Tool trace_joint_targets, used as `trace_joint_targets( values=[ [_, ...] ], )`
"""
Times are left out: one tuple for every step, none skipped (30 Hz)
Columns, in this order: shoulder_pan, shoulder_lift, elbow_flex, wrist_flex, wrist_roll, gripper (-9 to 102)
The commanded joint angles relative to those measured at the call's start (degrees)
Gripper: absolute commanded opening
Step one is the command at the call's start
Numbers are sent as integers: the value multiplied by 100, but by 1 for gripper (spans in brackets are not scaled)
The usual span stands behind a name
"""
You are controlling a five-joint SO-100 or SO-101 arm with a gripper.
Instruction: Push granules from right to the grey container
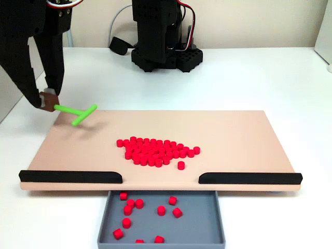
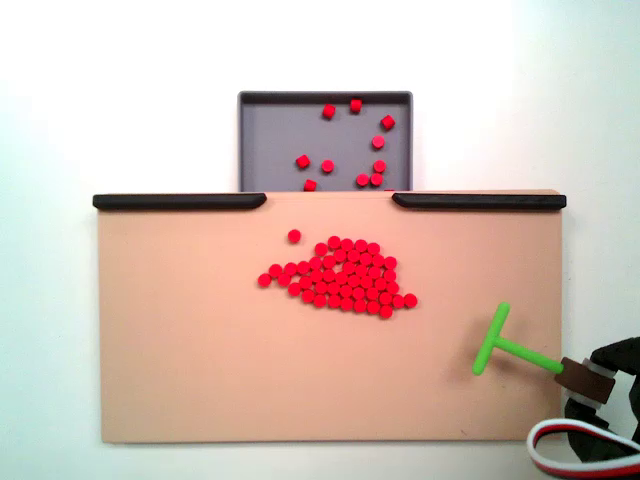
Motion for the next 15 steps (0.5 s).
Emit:
trace_joint_targets(
  values=[
    [-62,-123,-501,26,-3384,0],
    [-53,-185,-554,26,-3524,0],
    [-53,-229,-606,26,-3656,0],
    [-53,-264,-624,26,-3762,0],
    [-53,-272,-624,26,-3823,0],
    [-70,-281,-624,26,-3850,0],
    [-97,-281,-624,26,-3850,0],
    [-132,-299,-624,26,-3832,0],
    [-167,-308,-624,26,-3806,0],
    [-202,-316,-624,26,-3797,0],
    [-220,-325,-624,26,-3797,0],
    [-237,-334,-624,26,-3797,0],
    [-264,-343,-624,26,-3797,0],
    [-281,-352,-624,26,-3797,0],
    [-299,-369,-624,26,-3788,0]
  ],
)
